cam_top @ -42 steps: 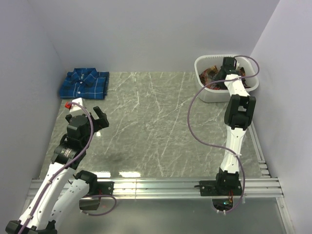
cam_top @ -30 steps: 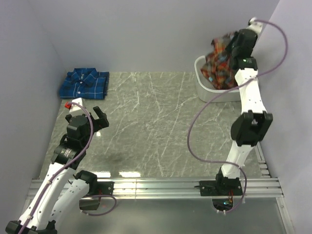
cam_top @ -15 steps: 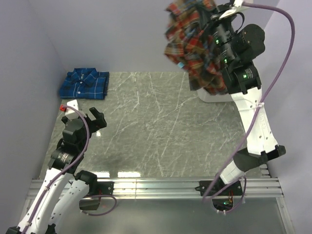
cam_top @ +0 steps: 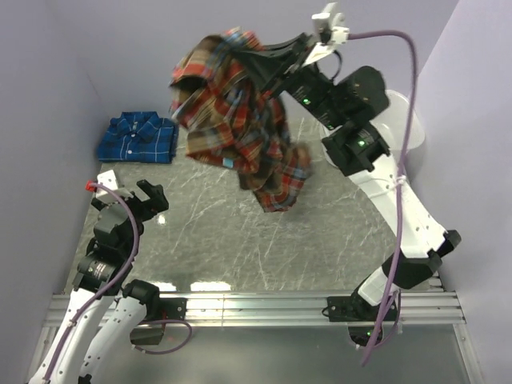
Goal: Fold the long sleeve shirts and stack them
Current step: Move the shirt to the center of the board
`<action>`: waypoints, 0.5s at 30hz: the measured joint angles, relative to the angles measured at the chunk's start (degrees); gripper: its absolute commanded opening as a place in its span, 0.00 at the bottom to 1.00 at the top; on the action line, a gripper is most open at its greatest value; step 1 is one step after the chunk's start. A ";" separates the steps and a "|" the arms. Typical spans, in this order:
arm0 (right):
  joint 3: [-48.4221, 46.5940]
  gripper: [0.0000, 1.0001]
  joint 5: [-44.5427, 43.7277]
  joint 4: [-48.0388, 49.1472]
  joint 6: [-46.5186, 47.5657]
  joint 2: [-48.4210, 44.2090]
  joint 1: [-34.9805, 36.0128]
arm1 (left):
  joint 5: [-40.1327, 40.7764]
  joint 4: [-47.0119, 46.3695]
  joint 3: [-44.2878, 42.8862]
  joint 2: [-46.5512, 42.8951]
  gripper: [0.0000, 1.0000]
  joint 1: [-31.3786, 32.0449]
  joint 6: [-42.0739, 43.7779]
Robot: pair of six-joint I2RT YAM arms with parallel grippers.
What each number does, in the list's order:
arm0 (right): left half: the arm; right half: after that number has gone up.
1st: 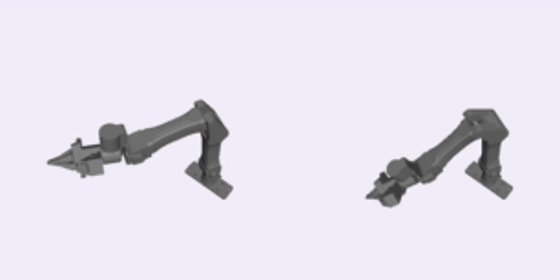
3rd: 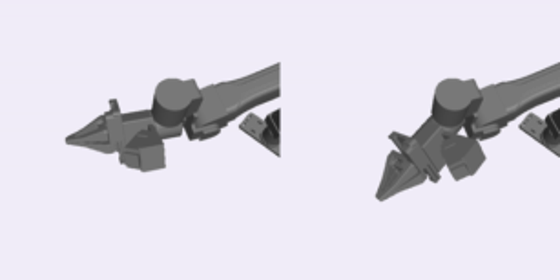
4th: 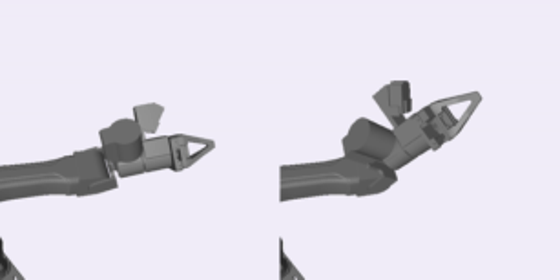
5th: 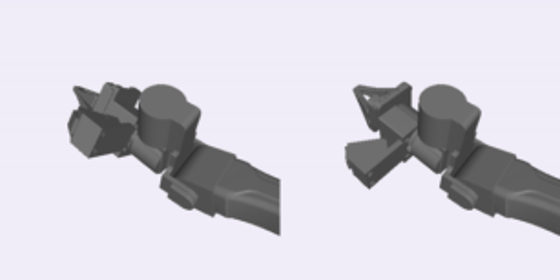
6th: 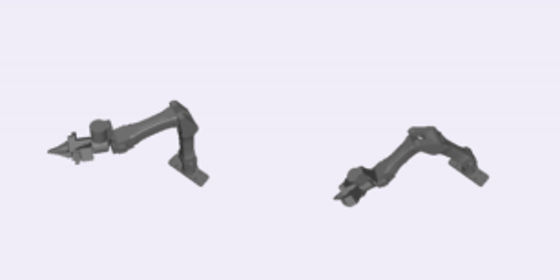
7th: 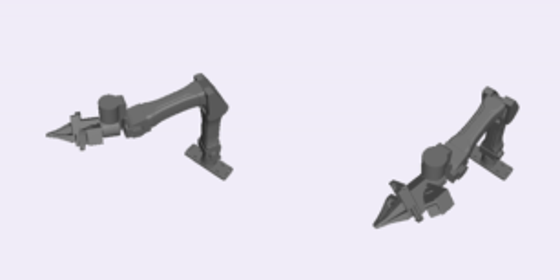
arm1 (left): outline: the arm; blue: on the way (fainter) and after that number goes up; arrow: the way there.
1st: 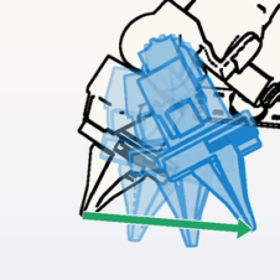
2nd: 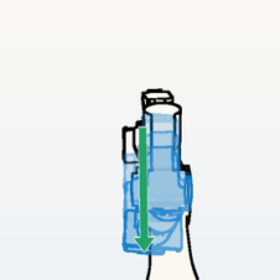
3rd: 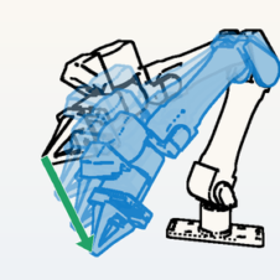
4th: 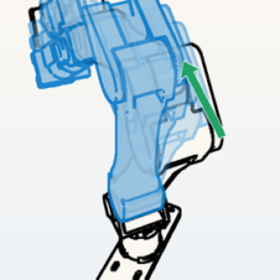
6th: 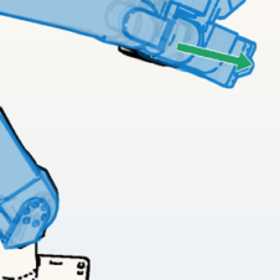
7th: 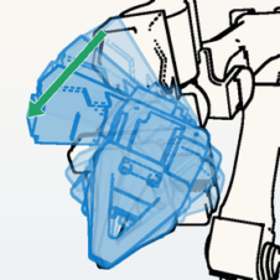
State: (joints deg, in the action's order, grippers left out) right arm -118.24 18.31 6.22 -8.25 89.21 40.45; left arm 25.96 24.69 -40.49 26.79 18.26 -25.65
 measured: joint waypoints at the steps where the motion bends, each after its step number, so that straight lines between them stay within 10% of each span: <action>1: 0.61 0.00 0.72 0.42 -1.57 0.35 0.74 | 0.31 -0.02 0.00 -0.42 0.99 0.00 -0.13; 15: 3.98 0.00 1.90 1.60 -16.26 12.52 9.97 | 7.17 -0.94 2.08 -9.22 0.99 -0.02 -1.20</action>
State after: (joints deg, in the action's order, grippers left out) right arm -114.26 20.21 7.81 -24.51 101.73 50.41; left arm 33.12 23.75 -38.41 17.56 18.24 -26.85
